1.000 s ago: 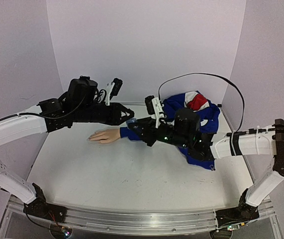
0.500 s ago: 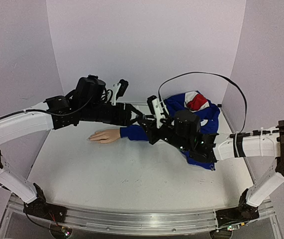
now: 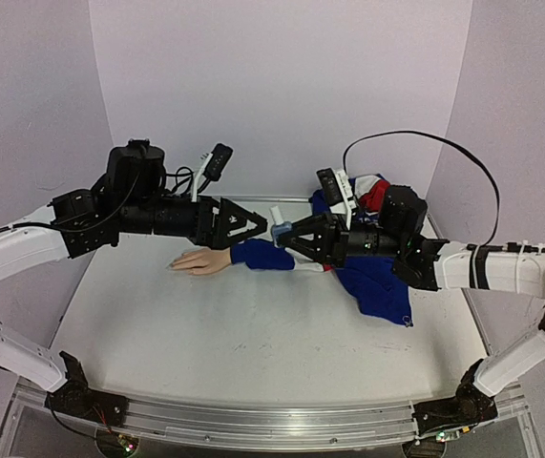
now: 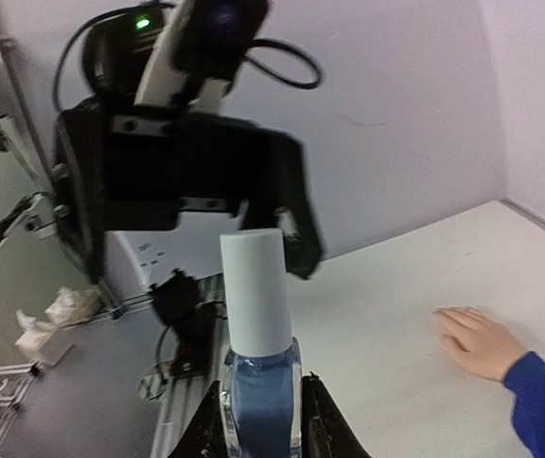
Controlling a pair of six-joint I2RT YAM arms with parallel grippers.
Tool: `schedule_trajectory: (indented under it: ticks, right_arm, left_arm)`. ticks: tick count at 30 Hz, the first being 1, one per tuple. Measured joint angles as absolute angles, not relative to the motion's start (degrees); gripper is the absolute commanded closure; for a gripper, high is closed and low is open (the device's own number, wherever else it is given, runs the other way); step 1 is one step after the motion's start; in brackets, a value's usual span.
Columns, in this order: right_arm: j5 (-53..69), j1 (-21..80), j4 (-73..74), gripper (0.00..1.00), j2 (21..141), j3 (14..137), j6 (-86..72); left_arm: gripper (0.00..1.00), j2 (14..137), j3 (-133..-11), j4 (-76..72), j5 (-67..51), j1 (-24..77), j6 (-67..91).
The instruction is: Paint the nails
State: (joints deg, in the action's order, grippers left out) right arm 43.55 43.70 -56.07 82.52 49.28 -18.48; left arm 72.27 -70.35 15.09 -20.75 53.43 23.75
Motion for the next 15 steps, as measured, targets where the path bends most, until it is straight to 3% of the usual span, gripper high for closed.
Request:
schedule_trajectory:
  ticks: [6, 15]
  right_arm:
    - [54.41, 44.07, -63.99, 1.00, 86.13, 49.43, -26.26]
    - [58.00, 44.05, -69.69, 1.00, 89.38, 49.56, -31.68]
  left_arm:
    - [0.31, 72.93, -70.41, 12.64, -26.00, 53.45, 23.16]
    - [0.54, 74.67, -71.02, 10.28, -29.21, 54.13, 22.87]
